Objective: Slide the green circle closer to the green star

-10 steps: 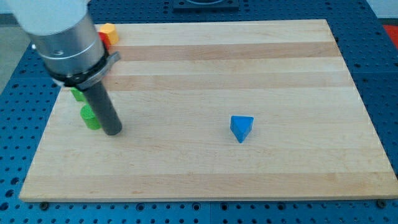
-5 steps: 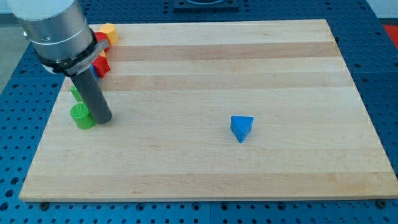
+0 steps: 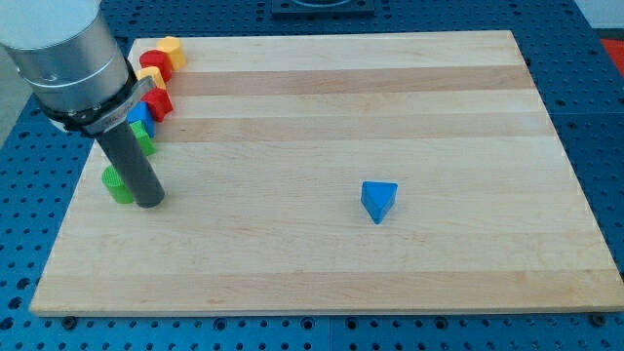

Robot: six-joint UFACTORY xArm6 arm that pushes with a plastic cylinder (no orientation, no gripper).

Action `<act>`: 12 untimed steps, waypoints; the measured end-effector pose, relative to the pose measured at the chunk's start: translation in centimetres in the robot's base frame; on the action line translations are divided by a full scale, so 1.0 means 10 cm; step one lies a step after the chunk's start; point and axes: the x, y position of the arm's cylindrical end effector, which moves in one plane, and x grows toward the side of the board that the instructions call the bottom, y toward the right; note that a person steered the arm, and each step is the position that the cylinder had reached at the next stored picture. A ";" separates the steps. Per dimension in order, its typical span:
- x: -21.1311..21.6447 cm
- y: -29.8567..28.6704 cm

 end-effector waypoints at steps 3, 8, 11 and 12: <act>0.35 -0.29; 0.04 -0.46; -0.02 -0.46; -0.04 -0.46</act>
